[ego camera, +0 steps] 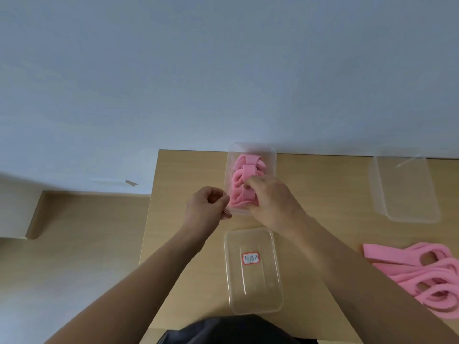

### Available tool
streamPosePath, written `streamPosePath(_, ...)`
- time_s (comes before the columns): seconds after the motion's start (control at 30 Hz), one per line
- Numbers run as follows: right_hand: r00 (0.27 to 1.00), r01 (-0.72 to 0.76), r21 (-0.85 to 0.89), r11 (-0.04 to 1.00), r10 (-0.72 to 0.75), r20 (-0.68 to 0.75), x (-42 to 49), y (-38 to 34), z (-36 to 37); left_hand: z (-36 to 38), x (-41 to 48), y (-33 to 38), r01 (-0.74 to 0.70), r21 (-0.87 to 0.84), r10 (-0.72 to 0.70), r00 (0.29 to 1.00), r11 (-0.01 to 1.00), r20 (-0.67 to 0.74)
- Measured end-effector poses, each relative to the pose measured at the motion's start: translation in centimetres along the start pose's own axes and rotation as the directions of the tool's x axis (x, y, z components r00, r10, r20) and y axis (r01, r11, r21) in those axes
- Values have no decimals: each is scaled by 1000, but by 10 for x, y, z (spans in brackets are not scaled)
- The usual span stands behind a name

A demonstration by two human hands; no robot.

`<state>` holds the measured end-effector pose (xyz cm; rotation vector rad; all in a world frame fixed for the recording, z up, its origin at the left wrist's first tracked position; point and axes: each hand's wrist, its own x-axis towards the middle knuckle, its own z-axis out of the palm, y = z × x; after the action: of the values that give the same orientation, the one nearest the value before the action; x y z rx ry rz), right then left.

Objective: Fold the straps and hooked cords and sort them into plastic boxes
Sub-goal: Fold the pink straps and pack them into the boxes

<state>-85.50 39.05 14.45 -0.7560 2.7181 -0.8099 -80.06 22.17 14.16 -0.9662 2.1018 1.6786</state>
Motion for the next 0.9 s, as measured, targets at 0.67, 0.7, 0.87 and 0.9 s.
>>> streamPosePath(0.67,993,7,71,997,1,-114,-38,-24,-18,-25,-47,-5,-337,483,352,934,808,61)
streamPosePath(0.7,988,-32,66,997,42,-147,-50,-27,-16,-26,-52,-7,-361,513,371,925,779,88)
streamPosePath(0.87,954,-258,40,965,261,-150,-133,-41,7,-23,-82,-20,-516,599,471,846,612,248)
streamPosePath(0.9,946,-301,28,953,302,-119,-151,-42,13,-19,-87,-23,-545,604,481,829,582,285)
